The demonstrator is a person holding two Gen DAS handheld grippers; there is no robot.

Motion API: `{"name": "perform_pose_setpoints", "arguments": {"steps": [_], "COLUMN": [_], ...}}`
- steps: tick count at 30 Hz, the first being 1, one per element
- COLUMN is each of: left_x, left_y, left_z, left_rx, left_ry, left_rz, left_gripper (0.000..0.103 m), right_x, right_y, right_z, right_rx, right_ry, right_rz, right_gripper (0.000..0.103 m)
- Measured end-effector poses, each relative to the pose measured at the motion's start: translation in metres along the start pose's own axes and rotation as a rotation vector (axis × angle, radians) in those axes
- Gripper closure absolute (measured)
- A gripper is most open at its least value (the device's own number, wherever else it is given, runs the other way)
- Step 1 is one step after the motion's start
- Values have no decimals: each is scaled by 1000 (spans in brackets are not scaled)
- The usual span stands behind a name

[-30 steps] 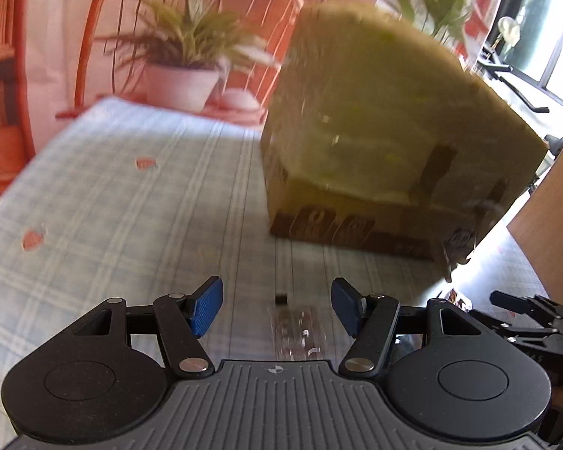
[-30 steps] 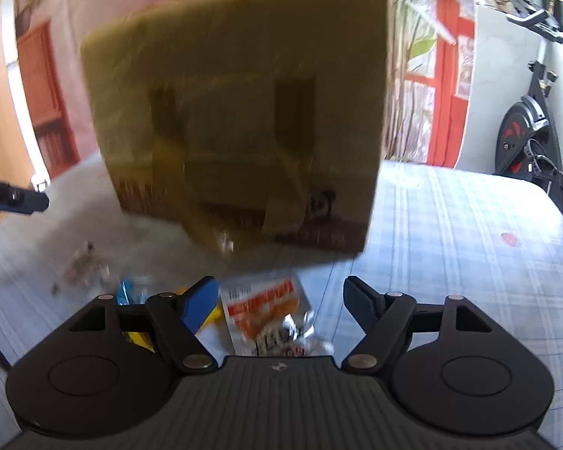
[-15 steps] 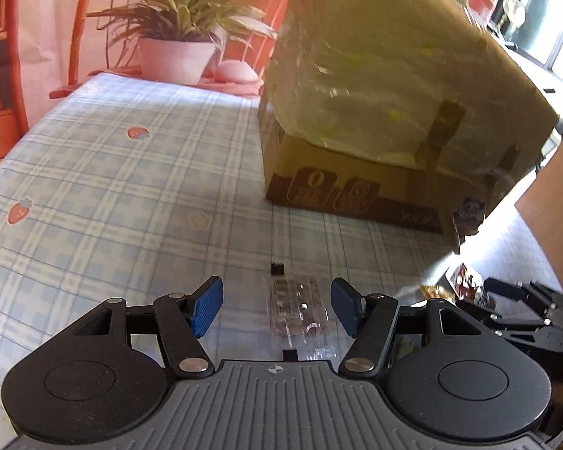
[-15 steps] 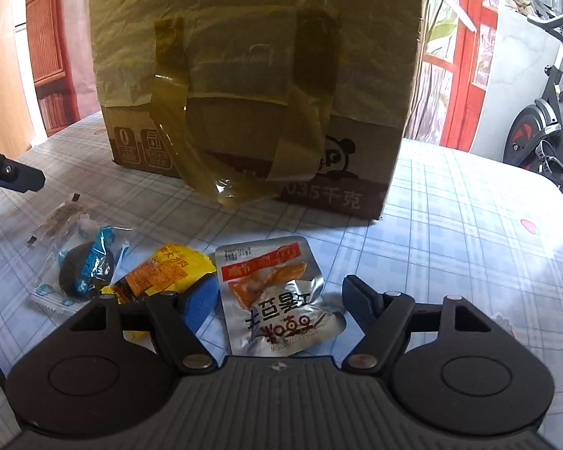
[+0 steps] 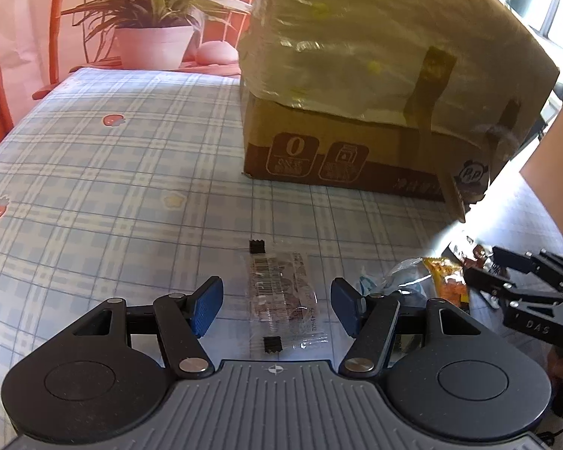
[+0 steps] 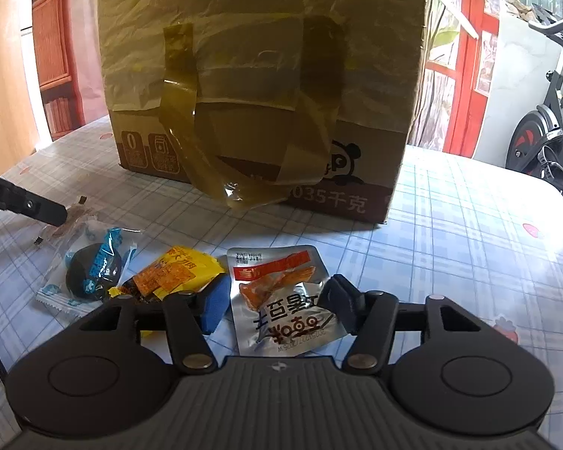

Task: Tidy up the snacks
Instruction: 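Close the left tool on the clear cracker packet while the right tool closes on the silver pouch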

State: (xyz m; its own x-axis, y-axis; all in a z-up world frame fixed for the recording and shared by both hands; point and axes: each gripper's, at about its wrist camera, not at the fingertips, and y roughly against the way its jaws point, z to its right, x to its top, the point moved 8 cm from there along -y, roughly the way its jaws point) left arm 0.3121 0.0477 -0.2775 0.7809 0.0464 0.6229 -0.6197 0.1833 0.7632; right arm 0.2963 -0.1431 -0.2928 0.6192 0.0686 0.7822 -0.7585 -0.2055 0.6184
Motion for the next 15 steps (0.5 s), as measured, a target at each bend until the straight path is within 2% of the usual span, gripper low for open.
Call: {"name": "perform_pose_setpoints", "arguments": {"steps": [7, 9, 11, 15], "left_x": [-4, -7, -7, -7], "left_y": [-5, -3, 0, 5], "left_z": [14, 18, 20, 16], "left_rx": [99, 123, 121, 103], "left_ry": [-119, -155, -166, -136], "left_rz": [41, 60, 71, 79], "left_gripper": [38, 44, 57, 62], "right_x": [0, 0, -1, -1], "right_y": [0, 0, 1, 2], "right_z": [1, 1, 1, 3], "right_rx": [5, 4, 0, 2], "right_ry": [-3, -5, -7, -17], "right_rz": [6, 8, 13, 20], "right_gripper": [44, 44, 46, 48]}}
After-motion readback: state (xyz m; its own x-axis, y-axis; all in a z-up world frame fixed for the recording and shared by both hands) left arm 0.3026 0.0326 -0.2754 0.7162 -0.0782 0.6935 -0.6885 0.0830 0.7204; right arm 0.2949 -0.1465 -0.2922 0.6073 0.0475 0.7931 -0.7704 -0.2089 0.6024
